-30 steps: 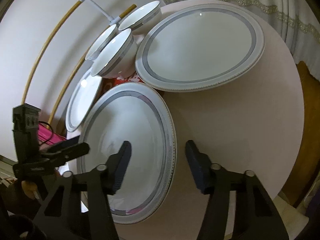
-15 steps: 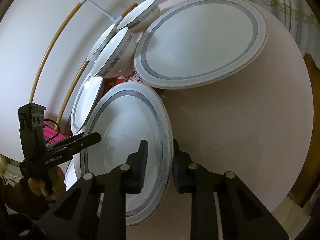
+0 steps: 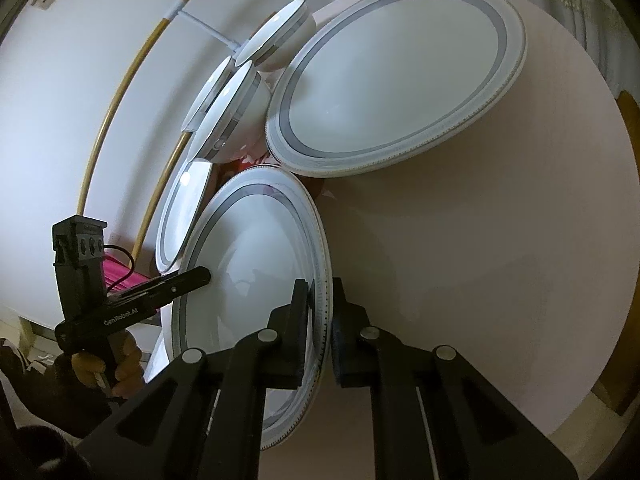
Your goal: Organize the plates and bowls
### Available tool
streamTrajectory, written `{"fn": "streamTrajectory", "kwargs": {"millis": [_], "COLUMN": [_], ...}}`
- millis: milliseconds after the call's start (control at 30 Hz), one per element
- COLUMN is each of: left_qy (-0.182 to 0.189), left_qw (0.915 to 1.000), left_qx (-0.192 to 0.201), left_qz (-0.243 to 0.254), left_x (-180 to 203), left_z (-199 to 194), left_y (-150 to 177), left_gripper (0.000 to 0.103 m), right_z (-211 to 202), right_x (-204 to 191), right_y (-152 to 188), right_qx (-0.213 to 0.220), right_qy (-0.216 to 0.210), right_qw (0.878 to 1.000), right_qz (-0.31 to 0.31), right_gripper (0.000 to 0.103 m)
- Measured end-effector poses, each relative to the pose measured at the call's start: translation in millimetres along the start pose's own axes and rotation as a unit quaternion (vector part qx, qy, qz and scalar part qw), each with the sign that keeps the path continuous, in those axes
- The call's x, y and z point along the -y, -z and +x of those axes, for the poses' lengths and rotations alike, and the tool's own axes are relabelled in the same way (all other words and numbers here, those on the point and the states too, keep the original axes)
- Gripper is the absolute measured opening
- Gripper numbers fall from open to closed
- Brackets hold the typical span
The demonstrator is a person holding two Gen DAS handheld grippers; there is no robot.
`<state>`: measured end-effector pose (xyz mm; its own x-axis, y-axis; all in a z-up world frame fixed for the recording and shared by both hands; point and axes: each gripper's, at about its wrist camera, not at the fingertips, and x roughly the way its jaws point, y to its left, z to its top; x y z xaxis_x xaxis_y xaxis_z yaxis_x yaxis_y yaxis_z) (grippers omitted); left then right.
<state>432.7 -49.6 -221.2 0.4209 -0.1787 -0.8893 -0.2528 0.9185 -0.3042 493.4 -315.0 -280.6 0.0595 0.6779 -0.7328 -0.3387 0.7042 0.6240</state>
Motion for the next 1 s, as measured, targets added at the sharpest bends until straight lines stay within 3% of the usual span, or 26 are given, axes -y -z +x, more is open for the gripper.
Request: {"fn": "streamTrajectory", "kwargs": {"millis": [333,667,1000], "left_qy": [0.002,0.003,0.002], "left_qw": [0.9998,0.9996,0.9995], "left_qx": [-0.012,-0.005,-0.007], "left_qz": [-0.018,-0.029,-0.030], "left_x": [-3.5,-4.9,-1.4], "left_z": [-1.1,-3.9,-19.8], "left_y": [0.8,3.4,4.0], "left_gripper": [0.022,0.021,0.021], "right_z": [4.1,12.1,7.1], "right_x": [3.0,-4.2,-16.2], "right_y": [5.3,1.9,-8.6], "right_qx": [-0.003,0.014,0.008], "right_qy": [-0.025,-0.021,-0.012], "right_qw": [0.999,0.998,0.999], "right_qz": [0.033,0.061,0.044], "right_gripper": [0.008,0.007,0.007]}}
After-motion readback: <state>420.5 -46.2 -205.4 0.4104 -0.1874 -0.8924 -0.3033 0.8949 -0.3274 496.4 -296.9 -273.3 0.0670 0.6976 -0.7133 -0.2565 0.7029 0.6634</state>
